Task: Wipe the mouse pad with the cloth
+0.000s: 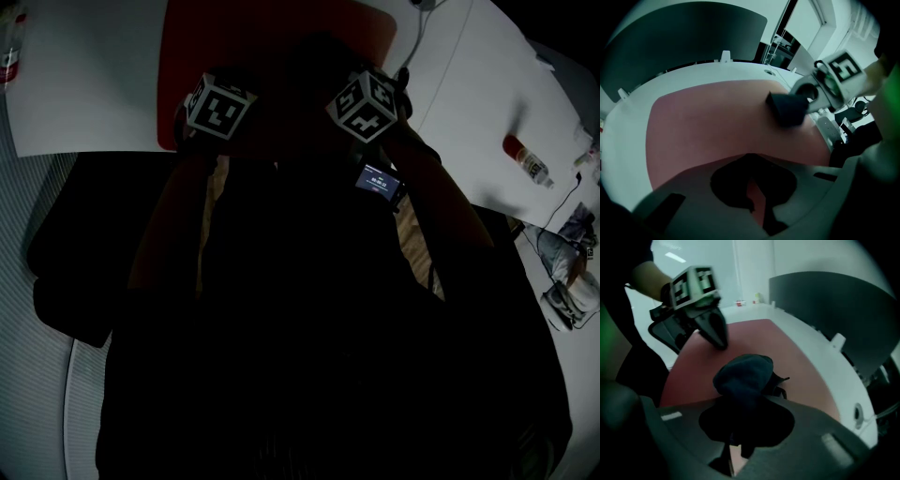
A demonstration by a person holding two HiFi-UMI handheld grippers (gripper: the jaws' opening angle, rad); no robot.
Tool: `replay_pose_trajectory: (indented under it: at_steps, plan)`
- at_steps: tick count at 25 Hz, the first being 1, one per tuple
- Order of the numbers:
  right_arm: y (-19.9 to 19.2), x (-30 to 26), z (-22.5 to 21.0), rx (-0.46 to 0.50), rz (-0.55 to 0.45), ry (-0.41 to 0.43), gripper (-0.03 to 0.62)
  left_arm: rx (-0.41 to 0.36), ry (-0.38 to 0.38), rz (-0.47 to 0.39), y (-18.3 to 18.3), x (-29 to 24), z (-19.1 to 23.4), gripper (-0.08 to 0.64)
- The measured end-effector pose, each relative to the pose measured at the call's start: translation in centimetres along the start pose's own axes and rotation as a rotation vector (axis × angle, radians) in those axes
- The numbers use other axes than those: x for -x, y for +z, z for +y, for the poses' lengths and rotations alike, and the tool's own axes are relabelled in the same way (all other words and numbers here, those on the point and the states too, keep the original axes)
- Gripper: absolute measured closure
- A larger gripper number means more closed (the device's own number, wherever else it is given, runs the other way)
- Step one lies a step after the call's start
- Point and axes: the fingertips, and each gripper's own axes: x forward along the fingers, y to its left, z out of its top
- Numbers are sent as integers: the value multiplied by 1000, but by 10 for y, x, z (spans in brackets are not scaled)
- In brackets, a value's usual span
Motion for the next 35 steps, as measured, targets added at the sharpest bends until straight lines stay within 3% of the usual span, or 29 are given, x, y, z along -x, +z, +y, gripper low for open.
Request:
replay_pose_trajectory:
  at_steps: [4, 6, 8, 11, 14, 16, 19, 22, 25, 27, 29, 32, 35]
  plan:
    - [10, -13, 93, 143, -5, 182, 531, -5, -5, 7, 0, -1, 1, 551]
    - [9, -17, 107, 225, 1, 227, 531, -4, -7, 9, 0, 0, 3, 551]
    - [8, -16, 97, 226, -10, 250, 531, 1, -12, 7, -2, 0, 2, 551]
    - [2, -8, 25, 135, -24, 116, 531, 6, -18, -1, -1, 0, 0, 551]
    - [-6, 7, -62, -63, -29, -38, 531, 5, -16, -7, 0, 1, 0, 551]
    - [-8, 12, -83, -130, -16, -101, 530, 3, -15, -5, 0, 1, 1, 551]
    - [-3, 9, -71, -121, -3, -182, 537, 2, -18, -8, 1, 2, 0, 551]
    - [20, -8, -7, -33, -17, -77, 537, -12, -9, -5, 1, 1, 0, 551]
    - [34, -24, 75, 164, 6, 85, 534, -16, -11, -5, 2, 1, -1, 551]
    - [34, -27, 95, 212, -2, 167, 531, -14, -18, -5, 2, 1, -1, 551]
    - [34, -25, 76, 134, -32, 197, 532, -8, -19, -10, 1, 2, 0, 551]
    - [16, -11, -8, 23, -25, 31, 529, -1, -19, -20, 1, 1, -2, 551]
    - [-1, 8, -87, -208, -46, -46, 529, 4, -21, -19, -1, 2, 1, 551]
